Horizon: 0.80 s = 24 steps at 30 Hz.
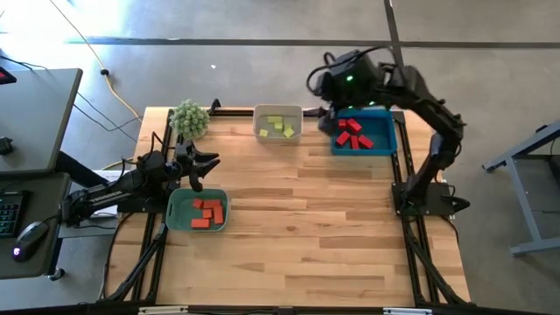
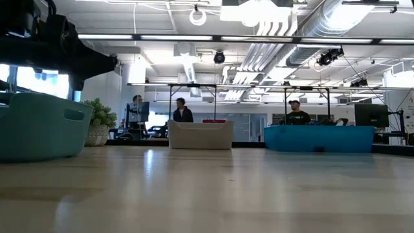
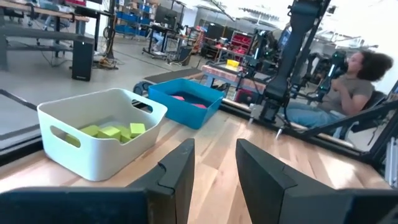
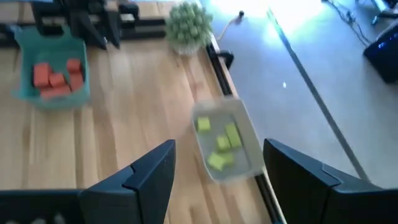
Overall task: Sort & place blocks by color
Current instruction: Return to Home Position
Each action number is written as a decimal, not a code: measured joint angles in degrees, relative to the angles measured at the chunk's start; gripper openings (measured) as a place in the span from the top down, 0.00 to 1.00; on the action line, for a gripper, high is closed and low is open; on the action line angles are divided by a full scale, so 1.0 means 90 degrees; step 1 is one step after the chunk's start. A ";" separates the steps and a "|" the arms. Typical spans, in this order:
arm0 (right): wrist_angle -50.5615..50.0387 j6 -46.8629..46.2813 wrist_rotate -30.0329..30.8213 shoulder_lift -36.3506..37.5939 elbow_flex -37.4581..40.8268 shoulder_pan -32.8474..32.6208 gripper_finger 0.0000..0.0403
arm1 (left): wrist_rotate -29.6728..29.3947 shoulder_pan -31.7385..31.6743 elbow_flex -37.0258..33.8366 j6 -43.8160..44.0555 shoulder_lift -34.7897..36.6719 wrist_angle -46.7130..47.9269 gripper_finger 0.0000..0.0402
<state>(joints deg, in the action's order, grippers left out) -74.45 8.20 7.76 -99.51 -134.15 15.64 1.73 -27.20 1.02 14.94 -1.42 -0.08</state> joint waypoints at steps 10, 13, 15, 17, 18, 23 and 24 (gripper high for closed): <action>-0.1196 0.0505 -0.1190 0.0698 0.0002 0.0812 0.42 | -0.0002 0.0000 0.0000 -0.0017 -0.0003 -0.0004 0.74; -0.1355 0.0432 -0.1172 0.0928 0.0146 0.0847 0.42 | -0.0002 0.0000 0.0000 -0.0017 -0.0003 -0.0004 0.74; -0.1306 0.0377 -0.1030 0.1226 0.0632 0.0847 0.42 | -0.0002 0.0000 0.0000 -0.0017 -0.0003 -0.0004 0.74; -0.0937 0.0349 -0.0973 0.1695 0.1477 0.0847 0.42 | -0.0002 -0.0001 0.0002 -0.0017 -0.0003 -0.0005 0.74; -0.0625 0.0310 -0.0967 0.1995 0.2010 0.0847 0.42 | -0.0002 0.0000 0.0002 -0.0017 -0.0003 -0.0003 0.74; 0.1208 0.0051 -0.0963 0.3616 0.4594 0.0847 0.42 | -0.0002 -0.0001 0.0005 -0.0017 -0.0004 -0.0005 0.74; 0.1497 -0.0065 -0.0960 0.3894 0.5008 0.0847 0.42 | -0.0002 -0.0002 0.0005 -0.0015 -0.0003 -0.0005 0.74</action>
<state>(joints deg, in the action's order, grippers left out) -60.98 7.62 -0.89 -64.46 -89.07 23.27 1.72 -27.22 1.06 14.80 -1.45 -0.12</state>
